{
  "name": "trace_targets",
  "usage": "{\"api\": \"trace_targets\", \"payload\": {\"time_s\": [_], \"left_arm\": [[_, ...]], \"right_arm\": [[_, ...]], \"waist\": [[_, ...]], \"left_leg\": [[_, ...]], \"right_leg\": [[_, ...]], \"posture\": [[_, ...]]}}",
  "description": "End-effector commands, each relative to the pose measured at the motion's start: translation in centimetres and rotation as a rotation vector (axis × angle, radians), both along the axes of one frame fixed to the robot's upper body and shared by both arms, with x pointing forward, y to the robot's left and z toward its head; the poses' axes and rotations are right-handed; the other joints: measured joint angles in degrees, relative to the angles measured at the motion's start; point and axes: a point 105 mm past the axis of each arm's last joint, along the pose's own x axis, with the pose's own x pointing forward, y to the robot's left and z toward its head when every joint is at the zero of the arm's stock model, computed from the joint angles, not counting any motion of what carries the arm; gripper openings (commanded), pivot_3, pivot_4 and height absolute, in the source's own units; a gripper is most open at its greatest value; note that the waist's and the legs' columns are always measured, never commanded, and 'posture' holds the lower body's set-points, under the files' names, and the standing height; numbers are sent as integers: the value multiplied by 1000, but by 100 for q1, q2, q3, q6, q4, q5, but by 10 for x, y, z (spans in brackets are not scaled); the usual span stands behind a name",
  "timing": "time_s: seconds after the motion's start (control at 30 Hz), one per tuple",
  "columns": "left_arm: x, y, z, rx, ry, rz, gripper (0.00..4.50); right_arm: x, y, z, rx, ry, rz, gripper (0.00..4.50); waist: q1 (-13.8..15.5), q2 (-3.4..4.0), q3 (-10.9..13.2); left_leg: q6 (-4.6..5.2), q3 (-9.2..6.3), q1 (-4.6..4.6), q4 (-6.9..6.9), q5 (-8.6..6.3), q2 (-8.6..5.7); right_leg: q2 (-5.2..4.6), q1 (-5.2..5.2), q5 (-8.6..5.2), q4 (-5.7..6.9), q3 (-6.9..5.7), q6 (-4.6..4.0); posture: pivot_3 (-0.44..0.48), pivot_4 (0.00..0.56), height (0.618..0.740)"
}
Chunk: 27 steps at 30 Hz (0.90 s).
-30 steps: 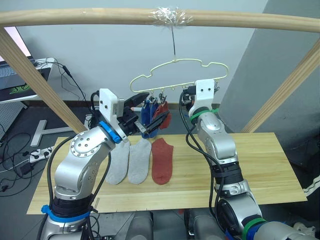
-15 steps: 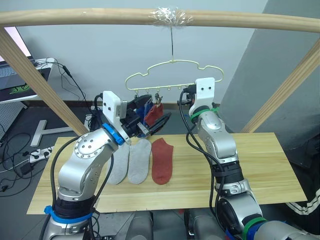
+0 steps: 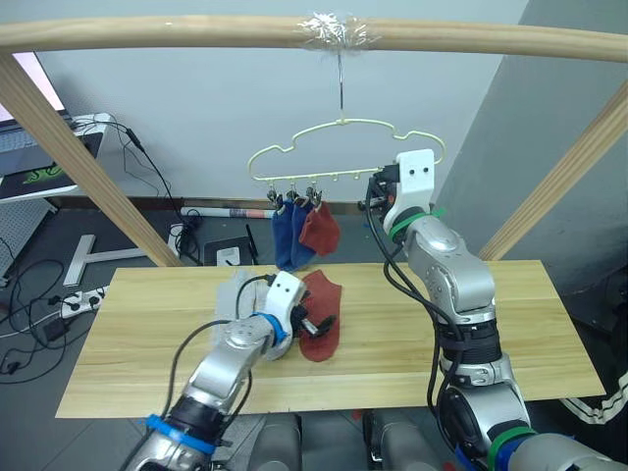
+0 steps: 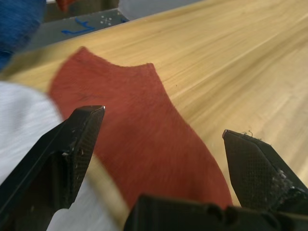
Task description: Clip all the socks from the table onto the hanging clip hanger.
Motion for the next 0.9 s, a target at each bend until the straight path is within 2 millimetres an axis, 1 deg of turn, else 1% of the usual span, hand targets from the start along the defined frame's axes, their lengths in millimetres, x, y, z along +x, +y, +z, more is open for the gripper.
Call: {"api": "trace_targets", "payload": {"time_s": [0.03, 0.1, 0.2, 0.27, 0.33, 0.4, 0.43, 0.5, 0.6, 0.8, 0.87, 0.9], "left_arm": [[9, -9, -16, 78, -52, 10, 4500], [15, -9, -20, 103, -79, 37, 4500], [22, -2, -25, 164, -113, 80, 4500], [23, 8, -34, 183, -81, 132, 4500], [17, 16, -50, 190, 7, 164, 4500], [4, 13, -66, 207, 99, 95, 4106], [0, 12, -70, 206, 127, 69, 3934], [-3, 9, -72, 195, 151, 40, 3290], [-1, 5, -69, 197, 127, 3, 2382], [-3, -12, -57, 138, 72, -71, 601], [-4, -20, -47, 86, 33, -95, 70], [-5, -23, -42, 72, 13, -102, 25]], "right_arm": [[-4, -5, 6, 14, -22, -37, 11], [-5, -5, 6, 16, -21, -43, 11], [-7, -7, 6, 4, -21, -51, 11], [-8, -9, 6, -2, -20, -59, 11], [-8, -11, 6, -3, -19, -64, 11], [-8, -11, 6, -5, -19, -65, 0], [-8, -11, 6, -6, -19, -65, 0], [-8, -12, 6, -9, -20, -66, 0], [-7, -13, 6, -15, -21, -67, 0], [-7, -17, 6, -24, -21, -63, 0], [-7, -22, 8, -8, -10, -62, 0], [-6, -25, 9, 4, -2, -62, 0]], "waist": [[-21, 0, 0], [-53, 0, 0], [-121, 0, 0], [-128, -2, -2], [-138, -2, -3], [-141, -4, -9], [-145, -4, -13], [-154, -4, -19], [-157, -5, -19], [-153, -3, -37], [-152, -3, -37], [-147, -3, -37]], "left_leg": [[0, -1, 0, 0, 0, 0], [0, -1, 0, -1, 0, 0], [0, -1, -2, -1, 0, 0], [0, -2, -2, 0, 0, 0], [0, -2, 0, 3, 0, -1], [0, -2, 4, 8, 0, -1], [0, -2, 7, 10, 0, -1], [0, 0, 18, 10, 0, -1], [0, -1, 50, 9, 0, -1], [0, -1, 52, 12, 0, -3], [0, -1, 51, 12, 0, -3], [0, -1, 49, 12, 0, -3]], "right_leg": [[0, 0, 0, 1, 0, 0], [0, 0, 0, 1, 0, 0], [0, 0, 1, 1, -1, 1], [0, 1, 1, 4, -1, 2], [0, 3, 2, 6, 0, 3], [0, 8, 2, 8, -1, 4], [0, 10, 2, 9, -1, 4], [0, 19, 2, 10, 0, 4], [0, 54, 1, 4, -1, 5], [-1, 61, 2, 3, 0, 5], [-1, 61, 2, 2, 0, 5], [-1, 60, 2, 2, 0, 5]], "posture": [[75, 200, 740], [56, 196, 740], [41, 191, 740], [39, 187, 740], [39, 187, 740], [36, 184, 740], [35, 178, 740], [35, 178, 740], [40, 175, 740], [47, 165, 740], [52, 165, 740], [57, 168, 740]]}}
